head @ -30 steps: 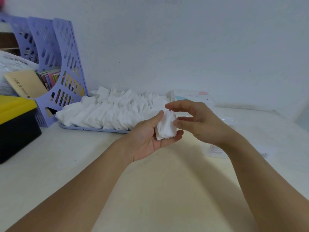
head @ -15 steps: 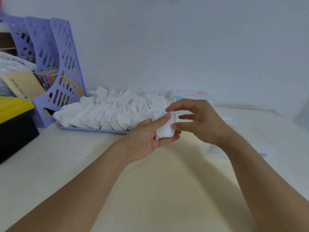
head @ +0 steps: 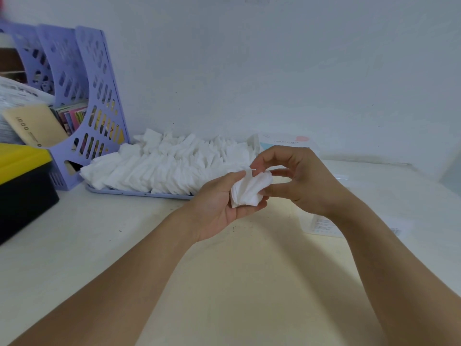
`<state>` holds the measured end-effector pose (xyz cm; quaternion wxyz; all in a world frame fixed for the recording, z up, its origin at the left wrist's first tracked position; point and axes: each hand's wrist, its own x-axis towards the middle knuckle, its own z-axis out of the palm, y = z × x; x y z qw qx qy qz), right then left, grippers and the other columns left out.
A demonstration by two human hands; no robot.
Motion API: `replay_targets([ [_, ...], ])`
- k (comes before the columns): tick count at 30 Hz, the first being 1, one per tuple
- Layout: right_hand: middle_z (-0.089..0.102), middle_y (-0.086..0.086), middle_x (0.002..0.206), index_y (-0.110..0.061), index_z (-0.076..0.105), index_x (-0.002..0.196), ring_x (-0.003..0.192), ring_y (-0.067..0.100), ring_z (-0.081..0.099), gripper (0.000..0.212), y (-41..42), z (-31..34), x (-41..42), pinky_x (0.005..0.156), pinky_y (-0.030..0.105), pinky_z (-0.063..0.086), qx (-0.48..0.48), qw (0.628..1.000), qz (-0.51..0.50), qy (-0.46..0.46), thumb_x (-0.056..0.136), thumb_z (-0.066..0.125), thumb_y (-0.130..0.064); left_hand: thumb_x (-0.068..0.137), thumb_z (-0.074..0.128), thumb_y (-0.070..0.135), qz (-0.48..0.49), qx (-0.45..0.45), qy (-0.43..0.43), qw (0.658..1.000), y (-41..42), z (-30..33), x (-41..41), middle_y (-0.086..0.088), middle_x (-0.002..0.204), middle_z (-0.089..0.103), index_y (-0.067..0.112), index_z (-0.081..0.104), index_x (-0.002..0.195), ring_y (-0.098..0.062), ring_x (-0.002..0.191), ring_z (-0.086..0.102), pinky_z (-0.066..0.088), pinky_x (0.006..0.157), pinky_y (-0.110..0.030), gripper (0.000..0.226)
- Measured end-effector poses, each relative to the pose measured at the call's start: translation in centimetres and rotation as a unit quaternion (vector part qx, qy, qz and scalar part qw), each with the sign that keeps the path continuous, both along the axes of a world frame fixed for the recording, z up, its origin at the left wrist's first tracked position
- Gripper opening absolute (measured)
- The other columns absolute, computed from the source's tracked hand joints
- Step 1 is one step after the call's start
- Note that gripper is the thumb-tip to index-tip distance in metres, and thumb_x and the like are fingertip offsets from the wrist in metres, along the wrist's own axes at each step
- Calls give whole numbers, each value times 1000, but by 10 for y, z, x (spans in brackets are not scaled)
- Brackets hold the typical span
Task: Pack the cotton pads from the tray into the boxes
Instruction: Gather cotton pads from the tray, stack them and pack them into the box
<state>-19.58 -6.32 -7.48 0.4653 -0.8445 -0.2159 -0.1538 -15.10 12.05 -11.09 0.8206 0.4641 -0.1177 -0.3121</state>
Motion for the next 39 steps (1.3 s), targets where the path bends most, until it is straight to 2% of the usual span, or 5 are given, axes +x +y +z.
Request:
replay_targets([
  [12, 71, -1, 86, -20, 71, 111, 84, 10, 69, 44, 1, -2, 1, 93, 32, 56, -59, 997, -40, 4, 75, 85, 0, 81, 63, 4, -13, 64, -114, 991, 0, -6, 3, -24, 136, 61, -2, 54, 136, -35, 129, 57, 49, 107, -48, 55],
  [17, 77, -4, 85, -22, 70, 110, 86, 18, 71, 40, 3, -1, -1, 83, 22, 54, -31, 999, -33, 25, 81, 79, 3, 97, 53, 2, -18, 63, -102, 993, 0, -3, -1, -19, 128, 67, -3, 59, 131, -31, 119, 64, 56, 98, -41, 34],
  [20, 78, 1, 87, -22, 69, 112, 86, 21, 71, 42, 1, 2, -2, 76, 21, 52, -2, 998, -21, 62, 80, 79, 4, 102, 44, 10, -27, 60, -80, 995, 0, -2, -4, -19, 128, 67, 0, 60, 129, -33, 119, 64, 59, 93, -41, 33],
  [26, 78, 9, 93, -18, 64, 123, 92, 30, 72, 34, -4, 4, -3, 95, 44, 52, 26, 990, 33, 134, 91, 72, -7, 95, 42, 57, -15, 121, -119, 985, -2, 1, -11, -11, 114, 72, 18, 63, 121, -24, 98, 71, 61, 77, -39, 52],
  [39, 76, 10, 85, -23, 64, 123, 79, 32, 70, 45, 4, 0, -2, 81, 45, 55, -16, 993, 32, 115, 85, 77, -3, 103, 22, 57, -74, 147, -114, 980, -2, -5, -10, -21, 93, 71, 8, 60, 124, -33, 82, 72, 60, 60, -36, 66],
])
